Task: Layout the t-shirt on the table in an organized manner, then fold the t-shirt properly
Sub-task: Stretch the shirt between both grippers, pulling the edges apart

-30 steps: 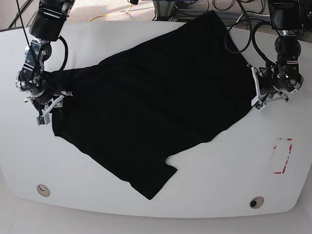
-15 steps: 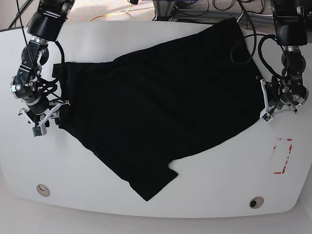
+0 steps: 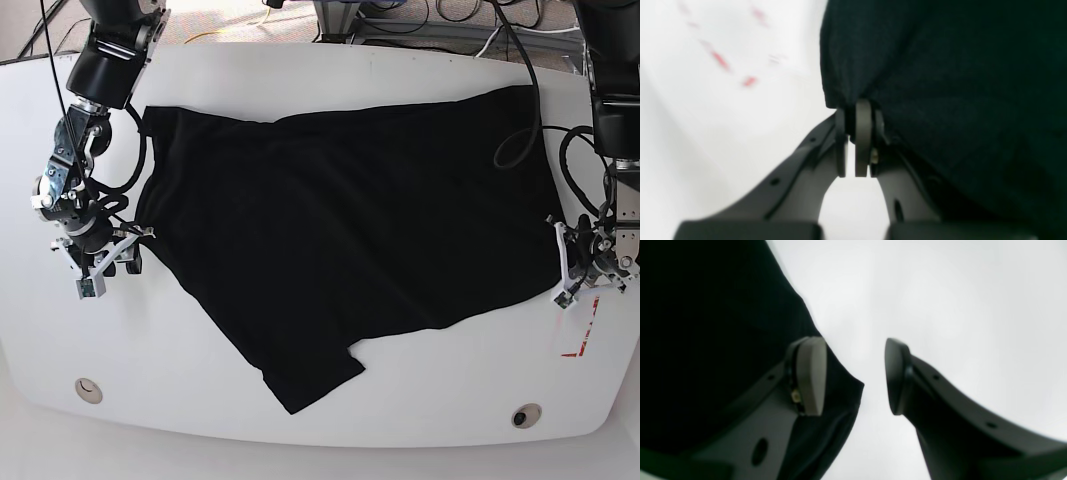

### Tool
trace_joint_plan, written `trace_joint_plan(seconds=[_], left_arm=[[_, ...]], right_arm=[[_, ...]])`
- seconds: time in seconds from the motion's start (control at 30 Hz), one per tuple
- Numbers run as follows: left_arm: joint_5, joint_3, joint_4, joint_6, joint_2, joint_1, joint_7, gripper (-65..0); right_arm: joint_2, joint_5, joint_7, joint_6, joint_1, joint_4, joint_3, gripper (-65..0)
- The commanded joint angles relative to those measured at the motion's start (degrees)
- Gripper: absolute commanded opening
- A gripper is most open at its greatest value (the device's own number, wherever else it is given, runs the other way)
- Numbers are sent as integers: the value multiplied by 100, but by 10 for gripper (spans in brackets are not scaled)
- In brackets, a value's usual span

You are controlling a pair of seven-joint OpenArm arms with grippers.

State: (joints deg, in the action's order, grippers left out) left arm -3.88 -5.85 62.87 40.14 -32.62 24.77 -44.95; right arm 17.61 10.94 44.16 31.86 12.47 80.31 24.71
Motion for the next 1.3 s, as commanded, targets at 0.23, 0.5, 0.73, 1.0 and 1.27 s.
trace_joint_plan(seconds=[0.23,0.5,0.73,1.0,1.27], left_arm=[[-21,26,100,-14,-127,560,60,-637],[-21,18,91,-14,-259,577,60,-567],[-21,53,100,-14,-303,560,69,-242],[-30,62,108,-14,-443,551,69,-243],[-30,70,108,-14,-461,551,69,-247]], right_arm=[[99,45,-122,1,797,-1328,21,-368],[134,45,-298,19,885,-1750,13,-368],[134,45,-280,239,683,-1706,13,-368],[108,88,-113,239,199,-1143,13,-368],[99,97,19,247,23,-1099,13,-368]])
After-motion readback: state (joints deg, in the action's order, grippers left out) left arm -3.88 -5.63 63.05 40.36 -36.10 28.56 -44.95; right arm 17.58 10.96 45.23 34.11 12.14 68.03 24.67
